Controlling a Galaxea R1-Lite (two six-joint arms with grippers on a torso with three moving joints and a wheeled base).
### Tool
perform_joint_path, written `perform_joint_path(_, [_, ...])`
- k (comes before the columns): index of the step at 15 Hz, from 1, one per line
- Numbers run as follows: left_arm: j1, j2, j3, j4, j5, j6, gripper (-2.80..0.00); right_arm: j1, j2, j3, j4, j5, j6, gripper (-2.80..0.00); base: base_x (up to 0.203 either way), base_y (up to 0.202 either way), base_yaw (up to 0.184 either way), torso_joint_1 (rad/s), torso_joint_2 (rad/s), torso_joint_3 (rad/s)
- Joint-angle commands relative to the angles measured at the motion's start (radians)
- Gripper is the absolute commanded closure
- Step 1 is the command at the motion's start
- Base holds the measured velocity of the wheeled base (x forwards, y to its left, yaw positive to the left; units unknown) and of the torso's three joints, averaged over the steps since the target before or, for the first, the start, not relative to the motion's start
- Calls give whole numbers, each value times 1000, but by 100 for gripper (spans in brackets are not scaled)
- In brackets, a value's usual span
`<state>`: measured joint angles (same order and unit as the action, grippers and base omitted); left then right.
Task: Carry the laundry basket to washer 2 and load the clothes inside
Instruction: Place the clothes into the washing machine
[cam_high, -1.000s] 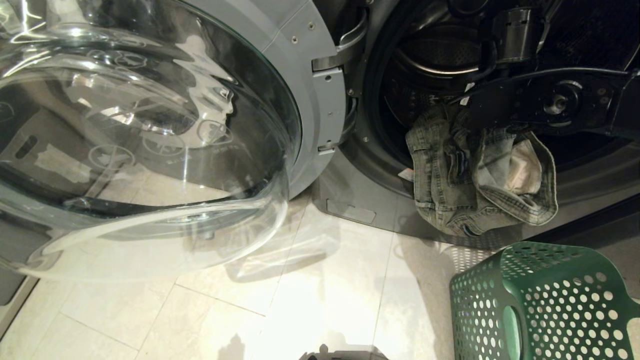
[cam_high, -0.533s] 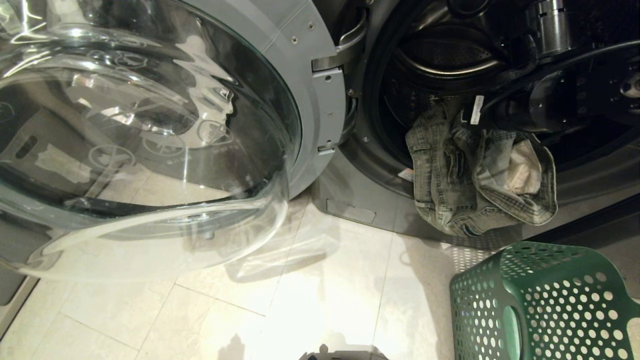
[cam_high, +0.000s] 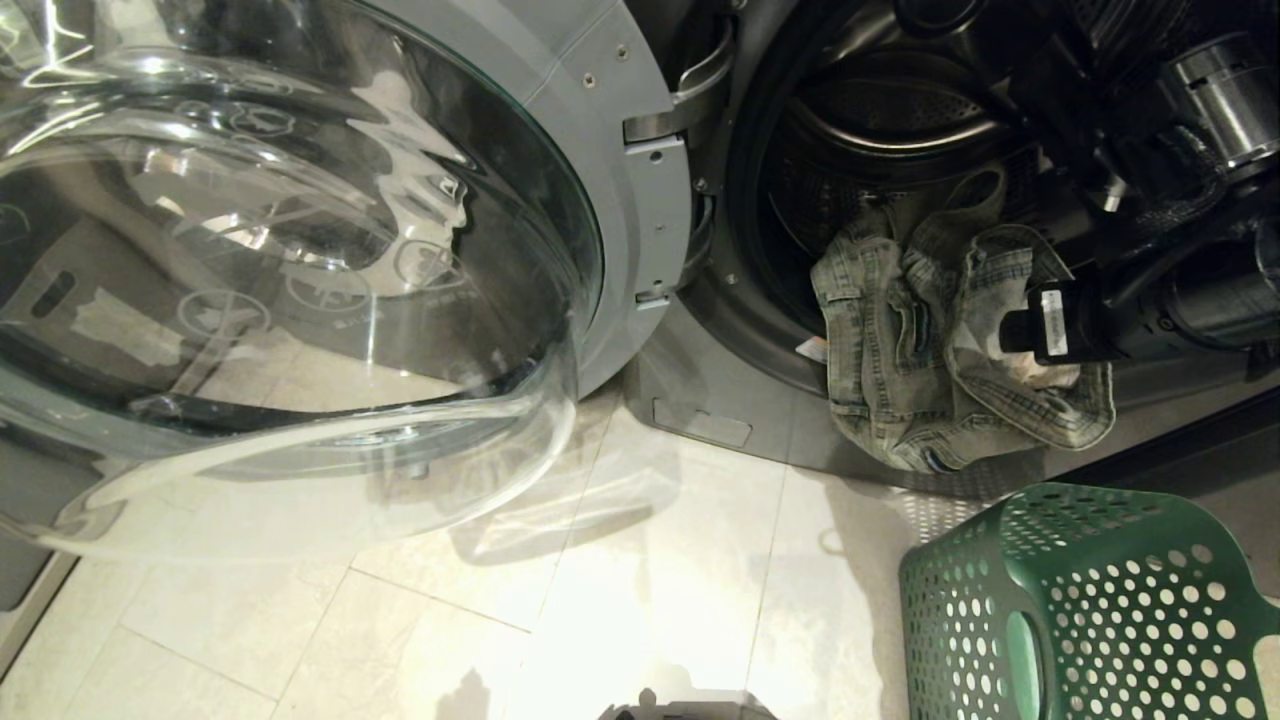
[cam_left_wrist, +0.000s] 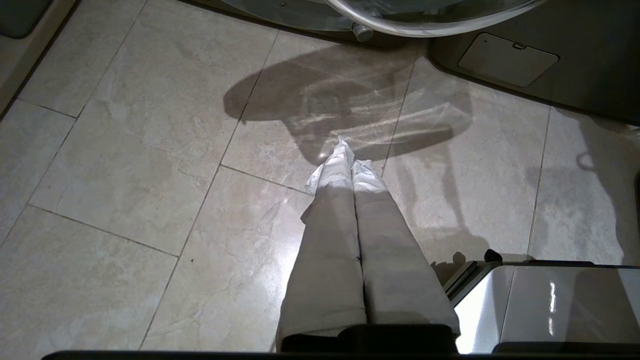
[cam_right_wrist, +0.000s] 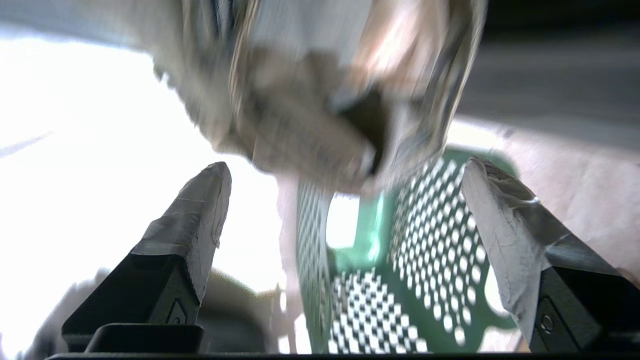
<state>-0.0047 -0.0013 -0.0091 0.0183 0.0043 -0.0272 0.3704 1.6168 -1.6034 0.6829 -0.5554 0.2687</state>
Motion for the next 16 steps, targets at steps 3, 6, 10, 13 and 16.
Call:
perform_joint_path(3, [0, 0, 0, 0, 0, 0, 0, 33, -61, 112, 22, 94, -57, -280, 0, 0, 0, 0, 0, 0])
perform_joint_path(6, [0, 0, 0, 0, 0, 0, 0, 51, -27, 170, 18, 180, -99, -280, 0, 0, 0, 0, 0, 0])
perform_joint_path(10, [0, 0, 0, 0, 0, 0, 0, 42, 87, 142, -32, 163, -116, -280, 0, 0, 0, 0, 0, 0])
perform_joint_path(13, [0, 0, 0, 0, 0, 0, 0, 24, 154, 109, -142, 23, -180, -280, 0, 0, 0, 0, 0, 0])
perform_joint_path(16, [0, 0, 0, 0, 0, 0, 0, 15, 181, 100, -213, -59, -259, -280, 0, 0, 0, 0, 0, 0])
